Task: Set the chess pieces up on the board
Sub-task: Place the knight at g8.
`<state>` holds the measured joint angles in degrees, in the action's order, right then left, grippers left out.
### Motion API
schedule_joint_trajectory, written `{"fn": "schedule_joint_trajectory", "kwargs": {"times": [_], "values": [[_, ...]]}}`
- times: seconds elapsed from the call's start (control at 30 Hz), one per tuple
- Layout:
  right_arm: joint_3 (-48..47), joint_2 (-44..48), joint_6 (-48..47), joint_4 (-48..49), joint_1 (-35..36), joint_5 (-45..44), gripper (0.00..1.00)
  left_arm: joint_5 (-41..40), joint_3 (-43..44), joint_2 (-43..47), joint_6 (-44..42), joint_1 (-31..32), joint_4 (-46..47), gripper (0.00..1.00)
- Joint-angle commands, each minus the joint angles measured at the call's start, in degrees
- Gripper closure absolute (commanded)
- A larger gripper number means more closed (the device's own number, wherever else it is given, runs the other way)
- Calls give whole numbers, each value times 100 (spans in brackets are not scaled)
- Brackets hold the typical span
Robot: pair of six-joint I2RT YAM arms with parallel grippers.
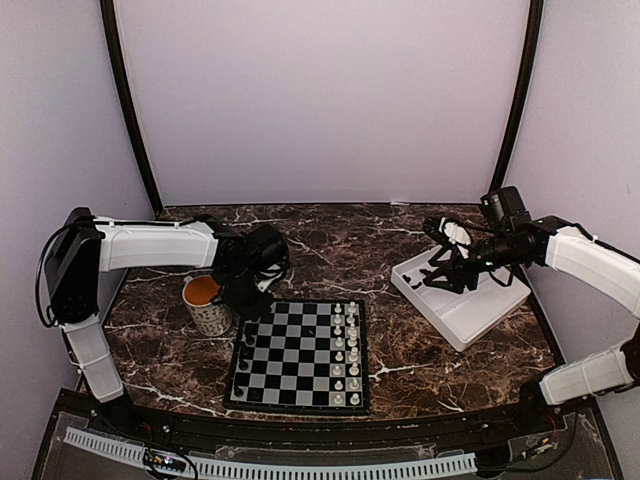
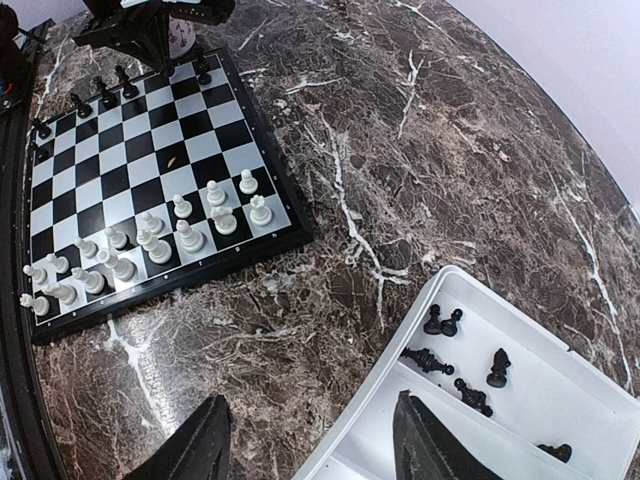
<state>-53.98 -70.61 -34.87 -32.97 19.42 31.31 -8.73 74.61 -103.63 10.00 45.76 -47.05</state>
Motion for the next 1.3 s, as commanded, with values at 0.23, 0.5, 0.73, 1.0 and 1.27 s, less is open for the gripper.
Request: {"fn": "schedule_joint_trajectory", "kwargs": {"times": [0.23,0.5,0.73,1.0,1.27], "values": [[69,-12,-37,134,-26,59,43,-248,290,-152,-112,-23,-223,95],[95,-23,-55,148,-25,59,43,-322,375,-297,-128,-23,-299,92],[113,-67,-63,153,-24,67,43,-367,431,-348,-136,-25,-390,90],[96,-101,-73,150,-25,86,43,-362,445,-366,-130,-23,-405,80],[74,-87,-72,117,-26,86,43,-407,532,-377,-104,-23,-523,76]]}}
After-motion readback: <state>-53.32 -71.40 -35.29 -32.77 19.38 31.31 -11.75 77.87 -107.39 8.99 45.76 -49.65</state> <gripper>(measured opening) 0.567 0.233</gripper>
